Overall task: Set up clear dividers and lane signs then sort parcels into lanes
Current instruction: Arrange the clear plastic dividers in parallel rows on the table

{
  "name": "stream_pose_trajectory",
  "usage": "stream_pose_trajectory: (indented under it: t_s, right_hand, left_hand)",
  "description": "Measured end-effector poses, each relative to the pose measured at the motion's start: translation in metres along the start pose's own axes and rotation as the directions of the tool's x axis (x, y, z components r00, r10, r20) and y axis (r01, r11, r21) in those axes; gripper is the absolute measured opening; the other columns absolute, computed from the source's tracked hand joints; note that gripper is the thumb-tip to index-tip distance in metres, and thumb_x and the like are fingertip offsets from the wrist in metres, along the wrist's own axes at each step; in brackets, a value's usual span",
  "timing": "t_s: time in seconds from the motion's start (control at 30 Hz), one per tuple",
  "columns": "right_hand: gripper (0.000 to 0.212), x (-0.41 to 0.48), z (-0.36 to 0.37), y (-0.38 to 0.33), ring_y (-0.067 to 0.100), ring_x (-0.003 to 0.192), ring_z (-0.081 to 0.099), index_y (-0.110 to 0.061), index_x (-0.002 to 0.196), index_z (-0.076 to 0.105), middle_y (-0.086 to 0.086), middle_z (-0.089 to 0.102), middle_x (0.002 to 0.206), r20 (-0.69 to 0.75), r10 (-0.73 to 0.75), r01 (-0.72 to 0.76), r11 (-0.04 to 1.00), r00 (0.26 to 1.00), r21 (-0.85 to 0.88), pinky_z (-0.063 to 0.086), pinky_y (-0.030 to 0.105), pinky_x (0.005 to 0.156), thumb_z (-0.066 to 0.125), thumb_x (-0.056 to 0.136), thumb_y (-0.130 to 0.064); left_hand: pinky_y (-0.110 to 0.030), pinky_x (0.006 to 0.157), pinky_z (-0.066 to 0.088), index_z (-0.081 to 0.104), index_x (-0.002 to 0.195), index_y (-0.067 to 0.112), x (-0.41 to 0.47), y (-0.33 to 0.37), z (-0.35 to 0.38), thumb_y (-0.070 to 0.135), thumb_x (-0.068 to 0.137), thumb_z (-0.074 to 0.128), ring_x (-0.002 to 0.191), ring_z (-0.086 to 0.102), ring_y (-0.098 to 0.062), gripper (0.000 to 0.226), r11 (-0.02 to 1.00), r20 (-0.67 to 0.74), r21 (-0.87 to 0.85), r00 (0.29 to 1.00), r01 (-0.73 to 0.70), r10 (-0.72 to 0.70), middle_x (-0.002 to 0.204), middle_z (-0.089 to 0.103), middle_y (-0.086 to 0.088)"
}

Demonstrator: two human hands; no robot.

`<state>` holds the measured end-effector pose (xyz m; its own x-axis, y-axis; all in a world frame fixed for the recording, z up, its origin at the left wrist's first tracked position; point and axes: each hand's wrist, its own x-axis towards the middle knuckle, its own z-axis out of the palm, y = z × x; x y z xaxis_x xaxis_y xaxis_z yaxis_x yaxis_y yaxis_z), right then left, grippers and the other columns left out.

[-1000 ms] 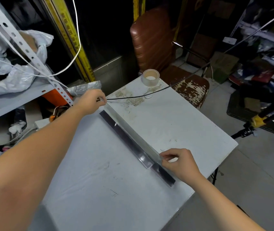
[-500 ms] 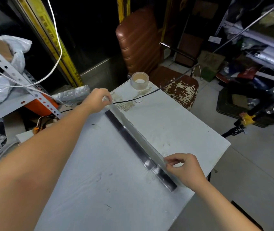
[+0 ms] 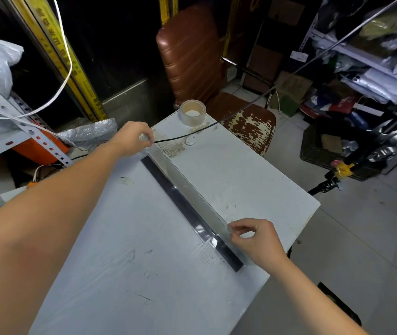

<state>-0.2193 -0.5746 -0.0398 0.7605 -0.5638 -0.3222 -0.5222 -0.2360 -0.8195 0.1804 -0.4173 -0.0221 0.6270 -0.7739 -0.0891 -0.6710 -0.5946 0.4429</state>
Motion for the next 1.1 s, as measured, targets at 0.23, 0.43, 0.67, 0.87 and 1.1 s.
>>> stream_pose_trajectory:
  t_s: [0.23,0.43,0.67,0.87,1.1]
  right_hand:
    - [0.017,-0.001,0.002,-0.003,0.002,0.078,0.069,-0.026,0.082,0.080,-0.018,0.075,0.080,-0.007,0.016,-0.016,1.000,1.000,-0.010,0.052,0.010,0.071,0.079,0.081,-0.010]
    - [0.017,-0.004,0.003,-0.004,0.002,0.079,0.069,-0.026,0.083,0.080,-0.015,0.075,0.081,-0.009,0.015,-0.015,1.000,1.000,-0.019,0.053,0.013,0.072,0.077,0.081,-0.009]
    - [0.019,-0.007,0.004,-0.006,-0.003,0.091,0.066,-0.031,0.097,0.077,-0.020,0.073,0.092,-0.021,-0.022,0.019,0.987,1.000,-0.162,0.056,0.023,0.076,0.078,0.082,-0.019]
    - [0.048,-0.016,0.009,-0.032,0.005,0.126,0.049,-0.031,0.134,0.061,-0.016,0.059,0.133,-0.032,-0.220,0.182,0.870,0.975,-0.458,0.043,0.023,0.096,0.072,0.088,-0.030]
    - [0.058,-0.026,0.043,-0.097,0.016,0.136,0.043,-0.031,0.142,0.053,-0.010,0.050,0.150,0.188,-0.375,0.401,0.649,0.908,-0.646,0.037,0.034,0.108,0.071,0.087,-0.038]
  left_hand:
    - [-0.030,0.078,0.049,0.076,0.094,0.013,-0.001,0.001,-0.002,0.008,0.091,0.072,0.093,0.061,-0.020,0.008,0.999,0.028,0.048,1.000,-0.008,0.007,0.102,0.065,-0.001]
    - [-0.031,0.078,0.052,0.074,0.092,0.017,-0.002,0.001,-0.003,0.008,0.091,0.070,0.092,0.062,-0.020,0.009,0.996,0.041,0.090,0.999,-0.012,0.008,0.099,0.064,0.001]
    - [-0.041,0.097,0.051,0.070,0.119,0.019,-0.014,0.011,-0.012,0.027,0.091,0.075,0.115,0.059,-0.022,0.030,0.990,0.032,0.144,0.999,-0.002,-0.003,0.126,0.066,-0.001]
    - [-0.049,0.102,0.051,0.059,0.138,0.014,-0.049,0.031,-0.031,0.037,0.095,0.068,0.127,0.056,-0.030,0.049,0.971,-0.124,0.208,0.988,0.115,-0.091,0.138,0.061,-0.008]
    - [-0.047,0.100,0.050,0.051,0.146,0.016,-0.143,0.030,-0.059,0.040,0.095,0.063,0.131,0.053,-0.031,0.058,0.924,-0.156,0.298,0.967,0.240,-0.200,0.145,0.056,-0.009]
